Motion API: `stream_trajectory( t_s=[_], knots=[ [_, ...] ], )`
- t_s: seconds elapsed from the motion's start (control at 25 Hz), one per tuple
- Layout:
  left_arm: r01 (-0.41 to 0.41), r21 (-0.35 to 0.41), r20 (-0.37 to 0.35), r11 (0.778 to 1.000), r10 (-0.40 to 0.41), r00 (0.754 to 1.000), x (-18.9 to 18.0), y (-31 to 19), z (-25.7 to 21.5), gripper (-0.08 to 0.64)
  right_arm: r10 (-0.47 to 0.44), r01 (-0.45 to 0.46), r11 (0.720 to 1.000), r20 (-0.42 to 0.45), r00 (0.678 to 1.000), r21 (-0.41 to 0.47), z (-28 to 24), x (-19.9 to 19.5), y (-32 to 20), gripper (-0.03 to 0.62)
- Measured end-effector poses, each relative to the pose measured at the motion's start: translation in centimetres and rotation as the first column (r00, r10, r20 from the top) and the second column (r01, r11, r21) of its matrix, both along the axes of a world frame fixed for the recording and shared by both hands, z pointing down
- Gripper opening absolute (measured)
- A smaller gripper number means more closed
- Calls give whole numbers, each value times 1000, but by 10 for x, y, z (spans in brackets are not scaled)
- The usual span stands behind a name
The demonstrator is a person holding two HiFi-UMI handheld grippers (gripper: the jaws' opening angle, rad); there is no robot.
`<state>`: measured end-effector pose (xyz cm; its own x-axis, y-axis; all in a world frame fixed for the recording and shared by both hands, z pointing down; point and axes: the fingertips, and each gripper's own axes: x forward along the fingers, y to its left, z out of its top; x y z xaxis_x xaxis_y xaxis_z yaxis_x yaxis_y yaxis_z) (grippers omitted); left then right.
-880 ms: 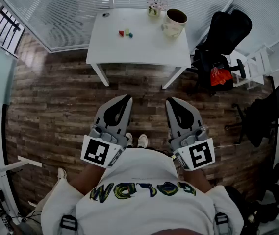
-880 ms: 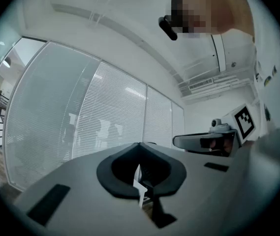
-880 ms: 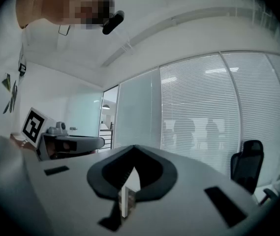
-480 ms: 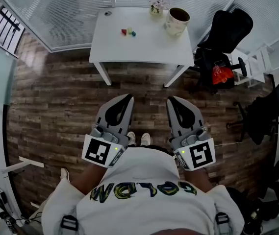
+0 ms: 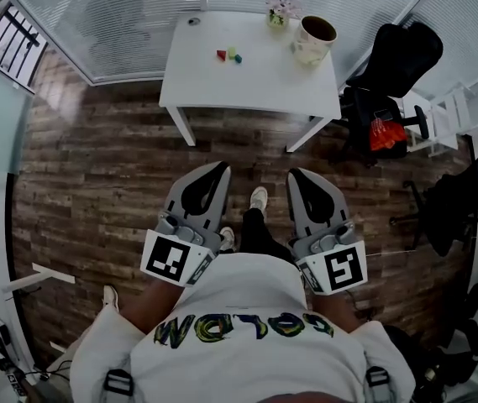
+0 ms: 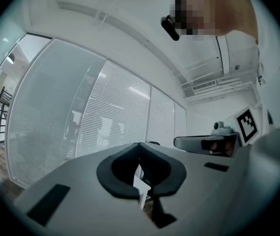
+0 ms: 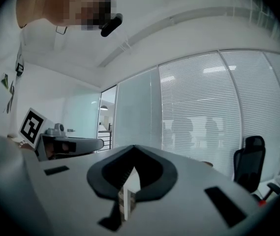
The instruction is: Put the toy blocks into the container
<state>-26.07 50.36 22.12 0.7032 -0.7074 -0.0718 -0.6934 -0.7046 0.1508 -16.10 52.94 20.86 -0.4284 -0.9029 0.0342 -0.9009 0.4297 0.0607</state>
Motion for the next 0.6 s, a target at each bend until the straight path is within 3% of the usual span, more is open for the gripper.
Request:
stream_trajectory(
  t_s=[0.28, 0.6],
  knots=[
    [14, 2, 10, 1000, -14, 1000, 27, -44, 4, 8, -11, 11, 1000, 8, 1000, 6, 4, 29, -47, 9],
    [13, 2, 19, 1000, -13, 1000, 95, -117, 4, 8, -16, 16, 1000, 14, 1000, 7, 4, 95, -119, 9]
  ],
)
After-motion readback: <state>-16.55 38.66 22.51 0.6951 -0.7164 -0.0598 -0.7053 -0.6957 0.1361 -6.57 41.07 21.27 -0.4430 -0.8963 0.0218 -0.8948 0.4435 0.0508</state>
